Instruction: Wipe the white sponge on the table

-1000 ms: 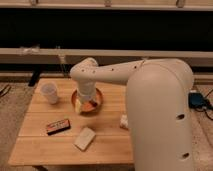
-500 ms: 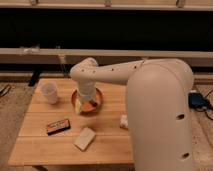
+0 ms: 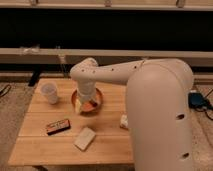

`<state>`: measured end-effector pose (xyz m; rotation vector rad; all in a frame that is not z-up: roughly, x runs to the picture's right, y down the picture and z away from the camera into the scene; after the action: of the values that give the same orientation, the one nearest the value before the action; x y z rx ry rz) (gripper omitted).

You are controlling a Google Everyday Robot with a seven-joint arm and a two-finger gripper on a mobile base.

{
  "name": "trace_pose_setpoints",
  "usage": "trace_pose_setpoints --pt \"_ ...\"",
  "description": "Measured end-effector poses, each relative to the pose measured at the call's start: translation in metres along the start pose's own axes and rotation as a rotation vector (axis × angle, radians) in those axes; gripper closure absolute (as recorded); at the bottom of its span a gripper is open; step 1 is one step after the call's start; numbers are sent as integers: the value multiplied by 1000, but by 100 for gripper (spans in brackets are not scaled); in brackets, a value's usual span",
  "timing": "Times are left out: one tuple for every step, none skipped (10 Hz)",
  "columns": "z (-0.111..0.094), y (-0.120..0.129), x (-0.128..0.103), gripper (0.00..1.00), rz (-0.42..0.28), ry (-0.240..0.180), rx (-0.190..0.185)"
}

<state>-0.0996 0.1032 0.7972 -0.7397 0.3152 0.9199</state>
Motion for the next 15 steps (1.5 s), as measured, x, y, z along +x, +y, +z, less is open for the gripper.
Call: trace_pose_setpoints --pt "0 0 0 20 0 0 0" --pt "0 0 0 20 0 0 0" --pt "0 0 0 20 0 0 0" --pt "0 0 0 20 0 0 0" --pt "0 0 0 20 0 0 0" --pt "0 0 0 20 0 0 0" --pt "0 0 0 20 0 0 0" --pt "0 0 0 20 0 0 0" --pt "0 0 0 20 0 0 0" --pt "1 0 1 20 0 2 -1" --pt "1 0 0 20 0 1 -1" --pt "1 0 0 20 0 1 -1" --pt "1 0 0 20 0 1 -1" --pt "3 0 2 20 4 6 7" --pt "8 1 4 20 8 4 21"
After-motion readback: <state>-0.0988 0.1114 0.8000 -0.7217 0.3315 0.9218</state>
